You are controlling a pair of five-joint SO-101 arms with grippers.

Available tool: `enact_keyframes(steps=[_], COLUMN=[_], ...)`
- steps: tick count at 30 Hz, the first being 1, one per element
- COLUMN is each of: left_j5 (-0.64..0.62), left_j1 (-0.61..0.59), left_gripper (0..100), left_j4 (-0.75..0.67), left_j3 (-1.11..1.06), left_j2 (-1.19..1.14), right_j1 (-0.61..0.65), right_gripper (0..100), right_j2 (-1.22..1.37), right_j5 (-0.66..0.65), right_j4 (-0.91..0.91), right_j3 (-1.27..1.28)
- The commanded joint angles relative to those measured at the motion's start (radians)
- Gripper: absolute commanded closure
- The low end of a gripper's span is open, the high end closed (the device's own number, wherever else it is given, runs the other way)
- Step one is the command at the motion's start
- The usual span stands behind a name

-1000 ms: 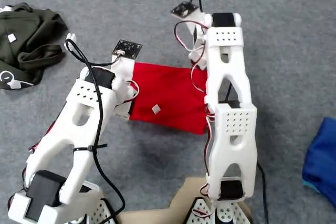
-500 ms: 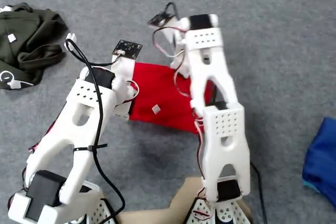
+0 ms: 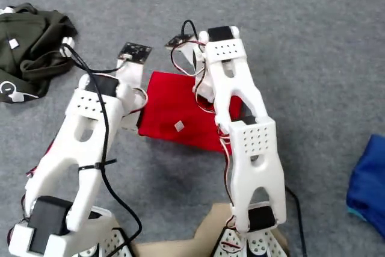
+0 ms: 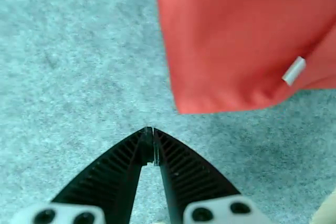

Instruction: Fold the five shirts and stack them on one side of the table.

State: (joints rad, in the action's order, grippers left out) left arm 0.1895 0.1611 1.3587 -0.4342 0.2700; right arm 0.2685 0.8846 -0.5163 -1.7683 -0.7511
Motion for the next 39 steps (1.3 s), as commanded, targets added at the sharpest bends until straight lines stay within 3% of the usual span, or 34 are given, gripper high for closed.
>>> enact_keyframes(steps=[1, 21, 32, 39], left_j5=[0.014, 0.011, 0.009, 0.009], left_j1=[-0.034, -0.037, -0.04, -0.041], left_gripper=[98, 98, 98, 98], left_j4=[-0.008, 0.025, 0.026, 0.025], left_j3=[0.061, 0.054, 0.04, 0.008], left_j2=[0.048, 0.047, 0.047, 0.047], right_j1=[0.008, 0.015, 0.108, -0.027], right_gripper=[99.3, 99.3, 99.3, 99.0], right_j2=[-0.111, -0.51, -0.661, -0.725], right_j5=[-0.006, 0.0, 0.035, 0.041], right_j4=[-0.018, 0.0, 0.101, 0.121], right_j3=[0.074, 0.596, 0.888, 0.776])
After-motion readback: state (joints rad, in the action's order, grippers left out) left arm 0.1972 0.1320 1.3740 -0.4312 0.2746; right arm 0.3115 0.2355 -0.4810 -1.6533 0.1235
